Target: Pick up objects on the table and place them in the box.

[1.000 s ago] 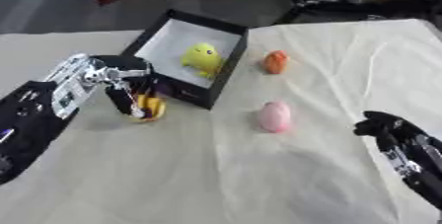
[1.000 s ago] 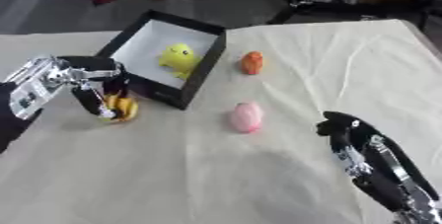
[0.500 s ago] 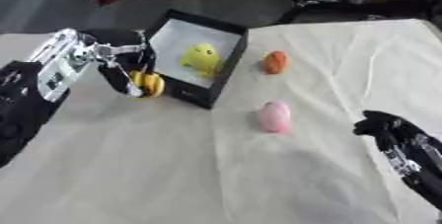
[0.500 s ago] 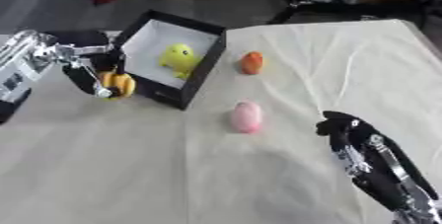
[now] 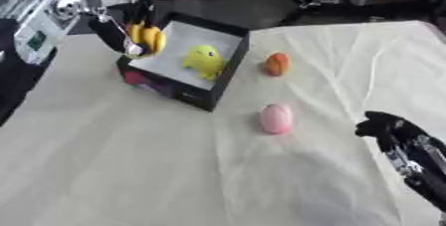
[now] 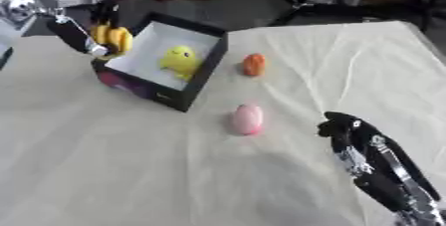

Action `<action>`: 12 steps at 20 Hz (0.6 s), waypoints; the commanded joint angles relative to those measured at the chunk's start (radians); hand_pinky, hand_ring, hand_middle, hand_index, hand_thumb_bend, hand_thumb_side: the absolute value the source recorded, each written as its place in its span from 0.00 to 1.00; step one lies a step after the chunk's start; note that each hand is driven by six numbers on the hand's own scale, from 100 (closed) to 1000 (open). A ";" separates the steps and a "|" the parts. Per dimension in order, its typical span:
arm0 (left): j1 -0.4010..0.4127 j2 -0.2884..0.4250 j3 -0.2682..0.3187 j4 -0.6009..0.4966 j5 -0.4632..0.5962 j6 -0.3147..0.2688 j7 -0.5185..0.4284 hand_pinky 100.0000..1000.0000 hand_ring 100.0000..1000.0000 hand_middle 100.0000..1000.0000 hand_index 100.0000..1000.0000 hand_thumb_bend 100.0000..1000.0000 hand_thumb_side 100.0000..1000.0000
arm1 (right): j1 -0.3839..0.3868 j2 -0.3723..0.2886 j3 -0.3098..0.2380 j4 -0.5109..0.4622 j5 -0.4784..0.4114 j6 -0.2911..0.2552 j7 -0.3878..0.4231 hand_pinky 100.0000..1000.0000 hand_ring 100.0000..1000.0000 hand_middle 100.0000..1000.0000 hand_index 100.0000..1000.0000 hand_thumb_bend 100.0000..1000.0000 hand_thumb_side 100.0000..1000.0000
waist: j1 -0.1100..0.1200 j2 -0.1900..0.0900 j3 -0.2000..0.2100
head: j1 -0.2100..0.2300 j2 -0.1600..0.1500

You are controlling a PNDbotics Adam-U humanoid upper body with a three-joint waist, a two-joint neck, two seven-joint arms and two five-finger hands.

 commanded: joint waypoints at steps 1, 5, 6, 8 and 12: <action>-0.063 -0.030 -0.001 0.046 -0.057 -0.019 0.008 0.53 0.37 0.35 0.50 0.30 0.10 | -0.003 -0.017 0.001 -0.010 -0.006 0.001 0.002 0.85 0.72 0.67 0.85 0.00 0.69 | 0.009 -0.027 -0.004 | 0.001 -0.002; -0.125 -0.120 -0.008 0.154 -0.159 -0.044 0.050 0.54 0.37 0.36 0.51 0.32 0.14 | -0.004 -0.015 0.002 -0.009 -0.007 0.001 0.001 0.85 0.72 0.67 0.85 0.00 0.69 | 0.007 -0.027 -0.015 | 0.003 -0.002; -0.138 -0.144 -0.008 0.186 -0.194 -0.051 0.066 0.55 0.38 0.36 0.51 0.32 0.12 | -0.004 -0.014 0.003 -0.009 -0.007 0.002 0.002 0.85 0.72 0.67 0.85 0.00 0.69 | 0.007 -0.027 -0.018 | 0.003 -0.002; -0.159 -0.197 0.003 0.253 -0.266 -0.060 0.108 0.55 0.38 0.36 0.51 0.32 0.13 | -0.005 -0.012 0.004 -0.008 -0.008 0.002 0.002 0.85 0.72 0.67 0.85 0.00 0.69 | 0.005 -0.027 -0.024 | 0.006 -0.002; -0.179 -0.300 0.047 0.386 -0.401 -0.045 0.229 0.56 0.38 0.37 0.52 0.34 0.13 | -0.009 -0.008 0.009 -0.008 -0.013 0.002 0.007 0.85 0.72 0.67 0.85 0.00 0.69 | 0.001 -0.025 -0.035 | 0.010 -0.002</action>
